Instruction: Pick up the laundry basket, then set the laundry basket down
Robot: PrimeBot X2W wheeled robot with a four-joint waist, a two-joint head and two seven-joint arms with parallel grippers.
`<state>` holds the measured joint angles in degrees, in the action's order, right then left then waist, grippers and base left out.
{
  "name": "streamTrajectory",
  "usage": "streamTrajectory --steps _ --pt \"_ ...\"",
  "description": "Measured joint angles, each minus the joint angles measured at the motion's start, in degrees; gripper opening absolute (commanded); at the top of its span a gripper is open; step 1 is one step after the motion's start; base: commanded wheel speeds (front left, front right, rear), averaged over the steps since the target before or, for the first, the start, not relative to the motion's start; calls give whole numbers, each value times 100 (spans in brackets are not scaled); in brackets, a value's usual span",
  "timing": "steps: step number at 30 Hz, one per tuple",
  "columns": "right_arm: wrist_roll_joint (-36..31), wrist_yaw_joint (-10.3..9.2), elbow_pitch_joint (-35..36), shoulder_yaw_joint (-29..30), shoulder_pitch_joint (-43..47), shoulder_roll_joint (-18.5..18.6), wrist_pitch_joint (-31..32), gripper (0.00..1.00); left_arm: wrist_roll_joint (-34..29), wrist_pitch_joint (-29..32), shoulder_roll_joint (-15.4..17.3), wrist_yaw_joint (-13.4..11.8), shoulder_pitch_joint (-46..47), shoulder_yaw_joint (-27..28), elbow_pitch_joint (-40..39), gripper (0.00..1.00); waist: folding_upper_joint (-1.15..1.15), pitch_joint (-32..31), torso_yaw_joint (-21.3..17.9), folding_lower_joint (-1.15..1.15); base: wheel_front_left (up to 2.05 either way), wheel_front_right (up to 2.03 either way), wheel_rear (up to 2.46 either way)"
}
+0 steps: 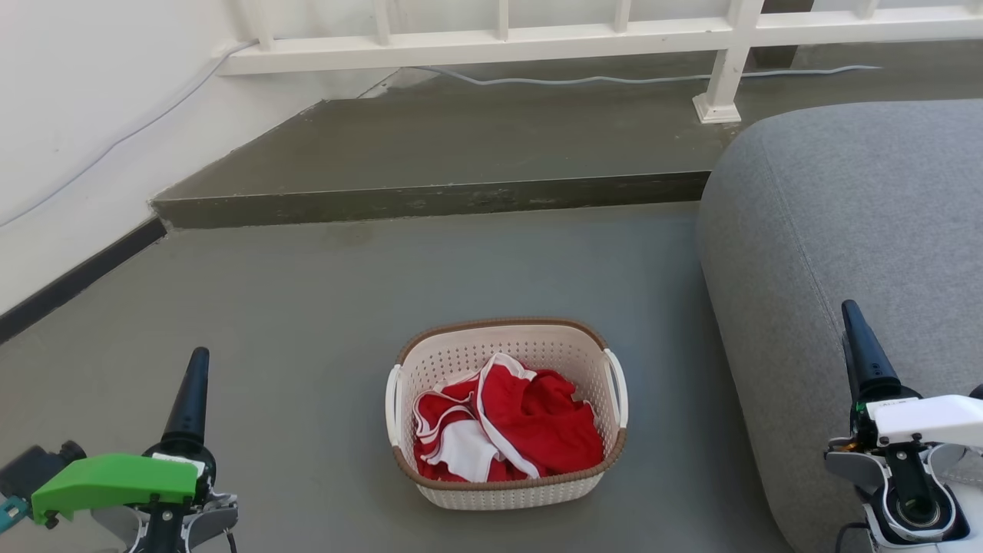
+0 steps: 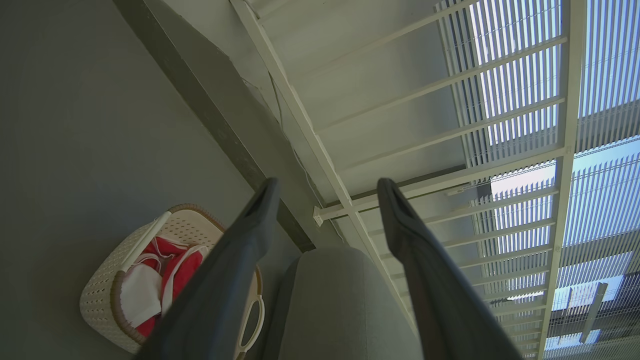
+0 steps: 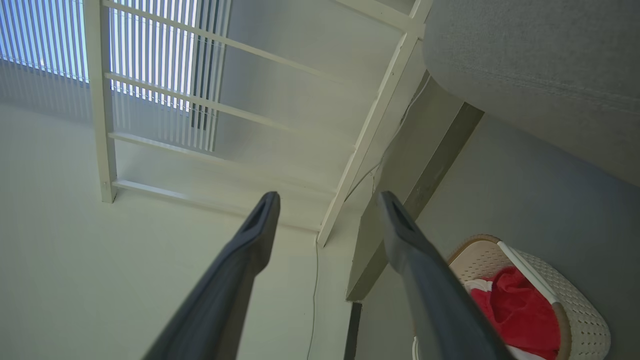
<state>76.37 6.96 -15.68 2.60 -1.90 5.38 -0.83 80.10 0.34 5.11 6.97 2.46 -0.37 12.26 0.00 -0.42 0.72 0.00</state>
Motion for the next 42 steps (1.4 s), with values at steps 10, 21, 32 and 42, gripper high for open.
streamTrajectory --steps 10,21,32,42 --pt "-1157 -166 98 -313 -127 253 -191 100 -988 -263 193 0 112 -267 -102 100 0 -36 6 1 0 0 0" --pt "-2350 -363 186 -742 -155 404 -420 100 -2026 -512 342 -114 113 -633 -167 100 0 -66 13 0 0 0 0" --pt "-3376 -615 143 -1121 -157 487 -631 100 -3091 -750 486 -313 113 -1037 -170 100 0 -109 12 0 0 0 0" --pt "-4184 -758 11 -1404 -154 532 -833 100 -3894 -949 500 -476 111 -1325 -146 100 0 -123 11 0 0 0 0"
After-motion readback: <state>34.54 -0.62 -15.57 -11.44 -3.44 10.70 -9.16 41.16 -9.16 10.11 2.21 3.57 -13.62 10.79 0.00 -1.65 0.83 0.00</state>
